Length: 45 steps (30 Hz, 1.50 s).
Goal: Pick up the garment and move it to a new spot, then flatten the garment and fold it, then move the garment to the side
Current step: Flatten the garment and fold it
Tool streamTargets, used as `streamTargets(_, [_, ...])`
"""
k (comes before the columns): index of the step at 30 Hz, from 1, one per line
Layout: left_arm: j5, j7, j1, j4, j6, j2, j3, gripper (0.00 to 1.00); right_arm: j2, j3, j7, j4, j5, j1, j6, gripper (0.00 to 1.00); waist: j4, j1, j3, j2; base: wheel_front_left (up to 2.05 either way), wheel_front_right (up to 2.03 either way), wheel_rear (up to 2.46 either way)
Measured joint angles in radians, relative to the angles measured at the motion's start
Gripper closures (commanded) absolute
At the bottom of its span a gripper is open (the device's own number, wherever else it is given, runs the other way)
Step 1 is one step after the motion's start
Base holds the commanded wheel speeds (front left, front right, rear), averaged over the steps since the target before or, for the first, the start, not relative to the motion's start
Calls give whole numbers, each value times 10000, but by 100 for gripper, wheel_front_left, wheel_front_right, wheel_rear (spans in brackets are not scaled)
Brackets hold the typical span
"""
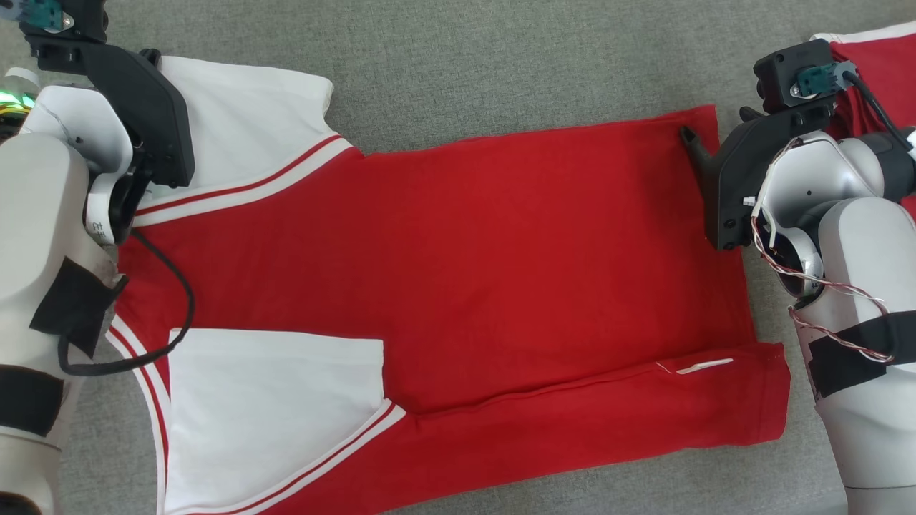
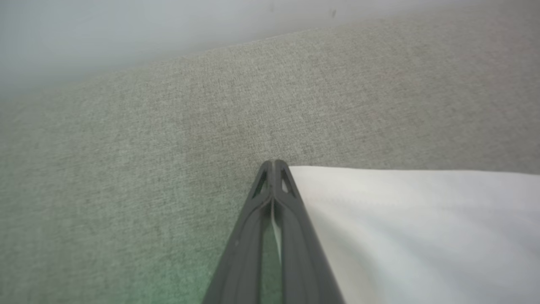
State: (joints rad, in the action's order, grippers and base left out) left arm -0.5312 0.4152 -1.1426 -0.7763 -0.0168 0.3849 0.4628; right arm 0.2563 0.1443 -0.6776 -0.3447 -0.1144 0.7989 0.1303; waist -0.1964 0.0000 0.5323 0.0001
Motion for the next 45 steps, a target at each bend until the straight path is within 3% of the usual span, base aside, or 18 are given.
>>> streamTargets(8, [-75, -217, 117, 370, -36, 77, -2, 100, -65, -19, 364, -589, -92, 221, 0, 3, 62, 0, 74, 0, 0, 0, 0])
streamTargets(9, [-90, -284, 121, 412, -98, 77, -6, 100, -104, -38, 408, -717, -161, 292, 0, 38, 73, 0, 84, 0, 0, 0, 0])
streamTargets(11, [-102, -385, 155, 445, -171, 67, 31, 100, -140, 79, 412, -1018, -286, 429, -2, 92, 105, 0, 87, 0, 0, 0, 0])
streamTargets(12, [-107, -418, 162, 447, -188, 50, 50, 100, -125, 138, 422, -1135, -341, 458, -2, 100, 127, 0, 76, 0, 0, 0, 0])
streamTargets(17, [-332, -924, 397, 537, -299, -61, -71, 100, -52, 368, 717, -1467, -441, 595, 0, 100, 227, 1, -113, 0, 0, 0, 0])
streamTargets(26, [-679, -3392, 1406, 1183, -167, -506, -548, 100, 140, 305, 1595, -1567, -470, 114, 0, 100, 470, 1, -810, 0, 0, 0, 0])
streamTargets(30, [-878, -4265, 2525, 1538, -84, -863, -650, 100, 472, 178, 1988, -1398, -422, -596, 0, 100, 631, 0, -1304, 0, 0, 0, 0])
streamTargets(36, [-1189, -5273, 4438, 2539, 140, -945, -851, 100, 754, 213, 2602, -802, -318, -1740, 0, 100, 910, -1, -2124, -1, 0, 0, 0])
streamTargets(45, [-1946, -5749, 7630, 4750, 708, -1223, -1066, 100, 1760, 1342, 2592, -140, -844, -3219, 0, 100, 1323, -2, -3167, -2, 0, 0, 0])
